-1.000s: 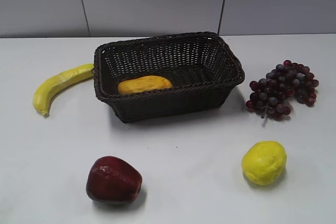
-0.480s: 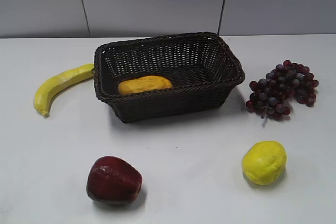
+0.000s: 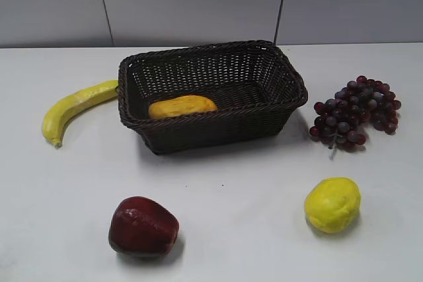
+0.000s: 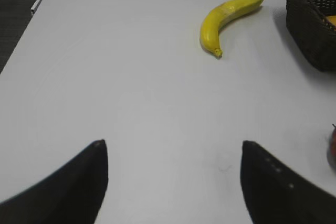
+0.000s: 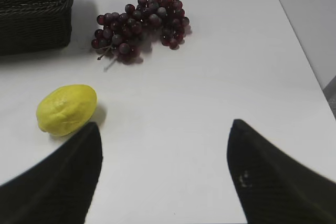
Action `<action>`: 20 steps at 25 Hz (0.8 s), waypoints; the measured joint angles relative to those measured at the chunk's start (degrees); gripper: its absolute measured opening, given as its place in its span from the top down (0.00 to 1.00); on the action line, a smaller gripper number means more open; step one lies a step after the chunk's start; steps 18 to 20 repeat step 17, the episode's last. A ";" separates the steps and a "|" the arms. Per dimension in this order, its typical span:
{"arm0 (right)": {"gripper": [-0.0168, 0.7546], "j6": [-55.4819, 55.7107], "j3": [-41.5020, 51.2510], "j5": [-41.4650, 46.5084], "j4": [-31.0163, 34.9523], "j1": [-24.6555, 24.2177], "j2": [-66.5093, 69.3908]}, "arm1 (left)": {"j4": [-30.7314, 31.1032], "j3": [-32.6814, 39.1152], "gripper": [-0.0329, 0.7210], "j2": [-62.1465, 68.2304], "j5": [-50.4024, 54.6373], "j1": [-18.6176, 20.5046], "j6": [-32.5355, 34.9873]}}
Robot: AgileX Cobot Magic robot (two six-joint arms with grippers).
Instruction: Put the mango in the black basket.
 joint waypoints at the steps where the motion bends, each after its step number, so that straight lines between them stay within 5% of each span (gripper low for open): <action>1: 0.24 0.00 0.00 0.00 0.00 0.00 0.00 | 0.00 0.00 0.18 0.00 0.00 0.00 0.00; 20: 0.24 0.00 0.00 0.00 0.00 0.00 0.00 | -1.40 0.00 0.18 0.00 0.00 0.00 1.10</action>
